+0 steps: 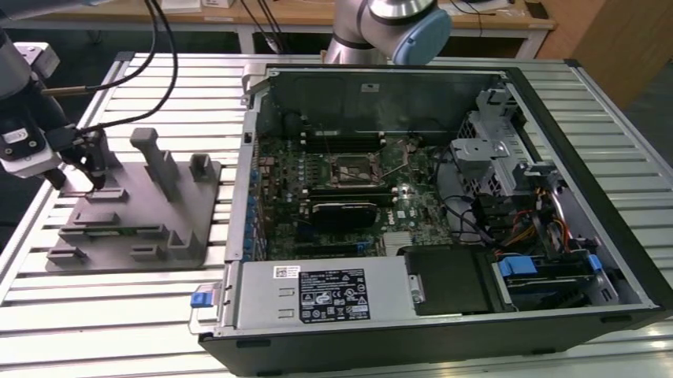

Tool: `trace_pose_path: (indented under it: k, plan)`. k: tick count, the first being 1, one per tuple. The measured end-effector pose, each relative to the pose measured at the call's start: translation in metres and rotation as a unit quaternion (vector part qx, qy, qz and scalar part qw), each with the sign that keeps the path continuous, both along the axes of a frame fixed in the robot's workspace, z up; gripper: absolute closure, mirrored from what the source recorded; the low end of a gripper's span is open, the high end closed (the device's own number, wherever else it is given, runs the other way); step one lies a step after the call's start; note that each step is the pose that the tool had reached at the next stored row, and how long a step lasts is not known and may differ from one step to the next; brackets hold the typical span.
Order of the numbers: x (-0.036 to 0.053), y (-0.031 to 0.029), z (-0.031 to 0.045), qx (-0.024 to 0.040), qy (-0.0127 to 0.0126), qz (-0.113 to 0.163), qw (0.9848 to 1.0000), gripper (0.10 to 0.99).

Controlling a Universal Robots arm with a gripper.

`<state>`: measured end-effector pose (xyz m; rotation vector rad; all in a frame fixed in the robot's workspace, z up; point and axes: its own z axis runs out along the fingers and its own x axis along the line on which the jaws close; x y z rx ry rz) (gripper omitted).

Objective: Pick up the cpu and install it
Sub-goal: 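Pick up the cpu and move it towards the insertion slot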

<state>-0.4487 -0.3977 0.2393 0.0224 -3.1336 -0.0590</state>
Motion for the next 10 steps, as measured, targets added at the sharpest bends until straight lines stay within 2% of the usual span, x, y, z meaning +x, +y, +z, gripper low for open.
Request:
trace_pose_path:
  k: [10]
  plan:
    - [0.0, 0.0, 0.0232, 0.0, -0.0002, -0.005, 1.0, 0.533]
